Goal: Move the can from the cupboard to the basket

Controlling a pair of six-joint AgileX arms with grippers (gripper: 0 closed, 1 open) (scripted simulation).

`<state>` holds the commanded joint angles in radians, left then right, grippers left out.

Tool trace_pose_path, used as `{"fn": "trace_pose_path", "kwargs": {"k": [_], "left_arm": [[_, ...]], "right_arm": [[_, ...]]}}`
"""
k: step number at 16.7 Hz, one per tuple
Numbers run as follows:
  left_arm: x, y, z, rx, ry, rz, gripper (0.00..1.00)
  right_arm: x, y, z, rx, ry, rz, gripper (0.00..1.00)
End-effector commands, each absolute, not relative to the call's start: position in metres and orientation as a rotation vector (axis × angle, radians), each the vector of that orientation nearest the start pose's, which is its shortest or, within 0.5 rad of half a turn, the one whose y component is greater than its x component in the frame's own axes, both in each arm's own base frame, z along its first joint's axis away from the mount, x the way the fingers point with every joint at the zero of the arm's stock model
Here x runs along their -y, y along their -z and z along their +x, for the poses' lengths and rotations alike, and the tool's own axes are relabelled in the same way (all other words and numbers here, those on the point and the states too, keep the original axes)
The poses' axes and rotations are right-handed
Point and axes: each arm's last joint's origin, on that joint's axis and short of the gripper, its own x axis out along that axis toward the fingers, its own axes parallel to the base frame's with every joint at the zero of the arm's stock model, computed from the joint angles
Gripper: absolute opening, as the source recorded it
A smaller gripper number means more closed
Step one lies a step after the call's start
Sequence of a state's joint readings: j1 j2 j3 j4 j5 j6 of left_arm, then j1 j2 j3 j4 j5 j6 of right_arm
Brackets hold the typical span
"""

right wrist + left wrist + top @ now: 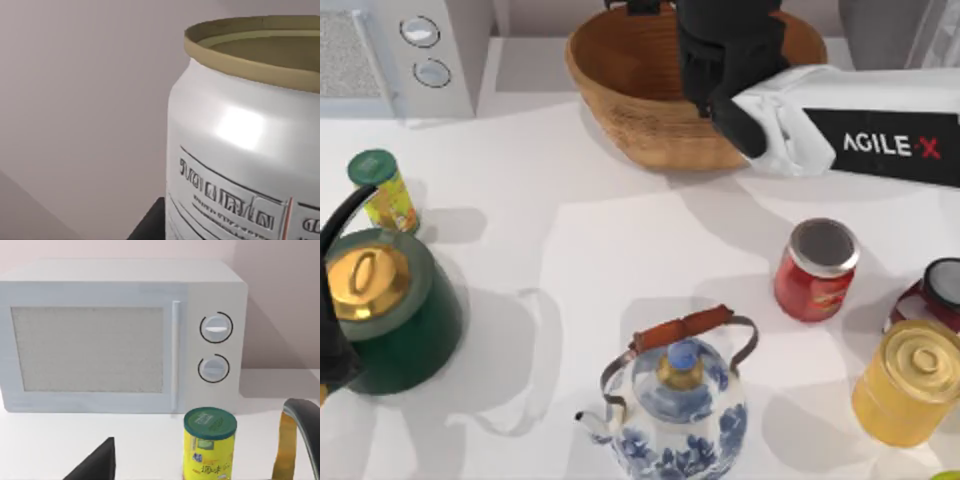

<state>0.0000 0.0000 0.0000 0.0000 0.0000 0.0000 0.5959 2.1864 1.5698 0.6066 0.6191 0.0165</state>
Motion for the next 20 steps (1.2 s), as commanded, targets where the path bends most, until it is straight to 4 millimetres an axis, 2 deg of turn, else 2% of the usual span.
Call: {"fn": "trace_pose_path", "kwargs": {"k": [10, 20], "left_arm": [[0.0012, -0.16, 0.1057, 0.0, 0.0, 0.0, 1.0], [0.0012, -0.16, 0.1057, 0.0, 0.0, 0.0, 1.0]], "right_arm": [[-0.2742, -0.2215, 0.4257, -0.001, -0.002, 0.0, 0.98], [-0.2742, -0.2215, 0.4257, -0.001, -0.002, 0.0, 1.0]]}}
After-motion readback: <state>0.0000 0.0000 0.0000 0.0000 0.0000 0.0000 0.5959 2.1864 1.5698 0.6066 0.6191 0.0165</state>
